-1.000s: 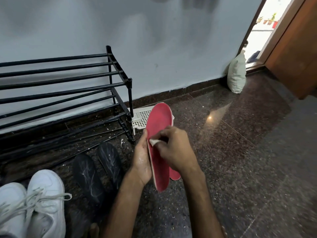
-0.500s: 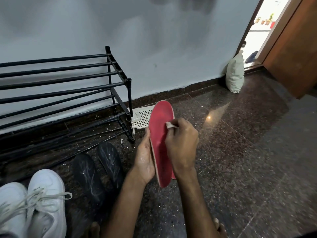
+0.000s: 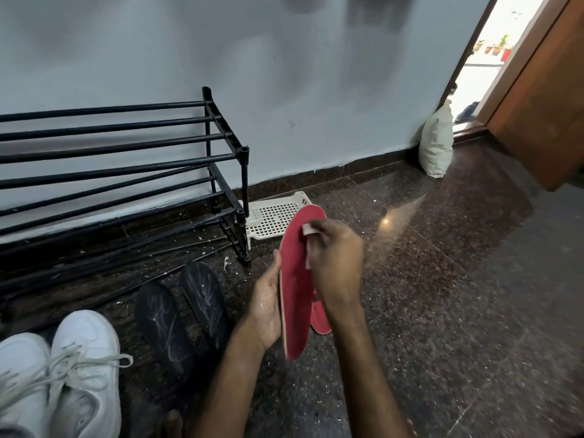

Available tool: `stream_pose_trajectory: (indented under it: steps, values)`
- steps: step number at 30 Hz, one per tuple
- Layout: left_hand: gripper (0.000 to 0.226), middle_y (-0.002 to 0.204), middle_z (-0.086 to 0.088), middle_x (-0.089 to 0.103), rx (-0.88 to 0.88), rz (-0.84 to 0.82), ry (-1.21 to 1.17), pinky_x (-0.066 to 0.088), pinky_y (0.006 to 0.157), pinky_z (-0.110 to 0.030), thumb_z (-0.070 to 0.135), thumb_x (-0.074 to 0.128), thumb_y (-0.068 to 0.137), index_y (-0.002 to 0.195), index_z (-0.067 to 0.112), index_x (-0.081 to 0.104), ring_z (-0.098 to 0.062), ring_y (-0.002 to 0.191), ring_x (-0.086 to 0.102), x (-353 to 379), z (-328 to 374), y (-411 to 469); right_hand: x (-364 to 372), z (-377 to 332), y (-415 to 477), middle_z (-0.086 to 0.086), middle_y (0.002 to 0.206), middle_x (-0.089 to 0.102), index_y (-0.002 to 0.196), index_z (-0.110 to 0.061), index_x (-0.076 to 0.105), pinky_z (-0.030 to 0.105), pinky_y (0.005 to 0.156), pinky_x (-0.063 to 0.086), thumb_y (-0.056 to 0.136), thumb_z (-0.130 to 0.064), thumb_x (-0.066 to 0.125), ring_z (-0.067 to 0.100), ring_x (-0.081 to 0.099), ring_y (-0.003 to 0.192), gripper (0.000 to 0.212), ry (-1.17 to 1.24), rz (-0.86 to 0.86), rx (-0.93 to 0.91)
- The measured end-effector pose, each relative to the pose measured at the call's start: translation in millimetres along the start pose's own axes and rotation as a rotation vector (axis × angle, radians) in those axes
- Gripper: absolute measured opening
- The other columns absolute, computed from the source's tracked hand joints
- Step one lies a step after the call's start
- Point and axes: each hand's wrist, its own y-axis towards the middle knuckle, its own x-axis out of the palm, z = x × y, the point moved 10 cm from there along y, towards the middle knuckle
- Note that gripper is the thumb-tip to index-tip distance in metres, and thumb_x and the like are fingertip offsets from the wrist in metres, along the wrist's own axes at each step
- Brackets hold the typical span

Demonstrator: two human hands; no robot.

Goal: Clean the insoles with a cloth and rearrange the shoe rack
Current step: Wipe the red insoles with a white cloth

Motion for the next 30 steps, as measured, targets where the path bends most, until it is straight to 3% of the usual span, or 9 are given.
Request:
stream_pose_trajectory:
  steps: [3,6,8,11,14,17,22,27,30]
  values:
    - [0.053,0.104,-0.015,0.073,-0.014,0.024,-0.011,0.047,0.096,-0.039,0.05,0.044,0.098,0.106,0.009,0.077,-0.028,0.097,0.068,-1.9,-2.4,2.0,22.5,-14.2,-11.0,0.002,0.103,0.071,0.104,-0.01,0.076,-0.001,0.081,0.044,0.089,-0.004,0.064,0.009,0.065,0.082,0.02,-0.077,-0.106,-0.084]
    - [0.061,0.086,-0.012,0.075,0.031,0.004,-0.062,0.058,0.072,-0.031,0.045,0.035,0.102,0.082,0.008,0.08,-0.023,0.078,0.073,-9.4,7.2,4.6,45.4,-7.5,-23.2,-0.006,0.088,0.073,0.097,-0.012,0.077,0.015,0.078,0.054,0.084,-0.004,0.067,0.0,0.066,0.075,0.018,0.073,-0.355,0.002]
    - [0.067,0.088,-0.014,0.075,0.05,-0.027,-0.086,0.061,0.07,-0.031,0.046,0.03,0.103,0.086,0.005,0.08,-0.022,0.079,0.074,-8.2,11.4,5.4,47.5,6.4,-27.5,-0.009,0.082,0.072,0.096,-0.013,0.077,0.015,0.069,0.053,0.083,-0.008,0.071,-0.003,0.065,0.07,0.015,0.223,-0.482,0.14]
    - [0.066,0.095,-0.014,0.075,0.048,-0.055,-0.056,0.059,0.075,-0.036,0.054,0.03,0.101,0.101,0.008,0.078,-0.025,0.079,0.073,-4.2,14.4,4.2,8.4,33.6,-12.0,-0.005,0.091,0.074,0.1,-0.015,0.075,0.018,0.069,0.055,0.084,-0.01,0.073,0.002,0.07,0.078,0.017,0.408,-0.242,0.281]
    - [0.069,0.092,-0.018,0.071,0.007,-0.069,-0.023,0.06,0.066,-0.037,0.059,0.039,0.095,0.11,0.002,0.072,-0.026,0.068,0.071,-2.3,8.8,2.6,-23.1,34.2,6.0,-0.008,0.092,0.073,0.103,-0.015,0.075,0.009,0.071,0.053,0.086,-0.007,0.068,-0.005,0.067,0.08,0.02,0.209,-0.019,0.17]
    - [0.073,0.11,-0.022,0.066,-0.009,-0.048,-0.015,0.061,0.068,-0.036,0.059,0.041,0.094,0.126,-0.003,0.061,-0.027,0.078,0.071,-7.4,3.5,3.5,-13.9,8.2,21.3,-0.001,0.1,0.073,0.104,-0.013,0.075,0.023,0.083,0.056,0.087,-0.007,0.068,0.007,0.068,0.088,0.02,0.017,-0.031,-0.041]
    - [0.061,0.086,-0.013,0.075,0.005,-0.054,-0.014,0.061,0.062,-0.035,0.053,0.036,0.099,0.102,0.006,0.074,-0.025,0.072,0.073,-5.7,8.0,4.8,33.2,0.7,17.6,0.004,0.101,0.072,0.101,-0.015,0.076,0.036,0.085,0.057,0.088,-0.007,0.066,0.02,0.069,0.086,0.018,-0.218,-0.292,-0.144]
    - [0.066,0.092,-0.016,0.074,-0.027,-0.046,-0.052,0.061,0.067,-0.036,0.058,0.035,0.098,0.109,0.004,0.072,-0.028,0.078,0.073,-15.5,1.6,8.5,52.7,27.4,-18.7,-0.003,0.096,0.074,0.099,-0.018,0.078,0.02,0.082,0.054,0.083,-0.017,0.074,0.005,0.065,0.077,0.016,-0.244,-0.727,0.057]
    - [0.066,0.098,-0.019,0.072,-0.01,-0.03,-0.006,0.062,0.072,-0.044,0.059,0.033,0.098,0.116,0.006,0.068,-0.029,0.082,0.072,-18.6,3.9,5.9,11.2,24.9,4.1,-0.006,0.089,0.072,0.102,-0.013,0.076,0.003,0.062,0.047,0.085,-0.01,0.07,-0.008,0.06,0.067,0.018,-0.103,-0.492,0.1]
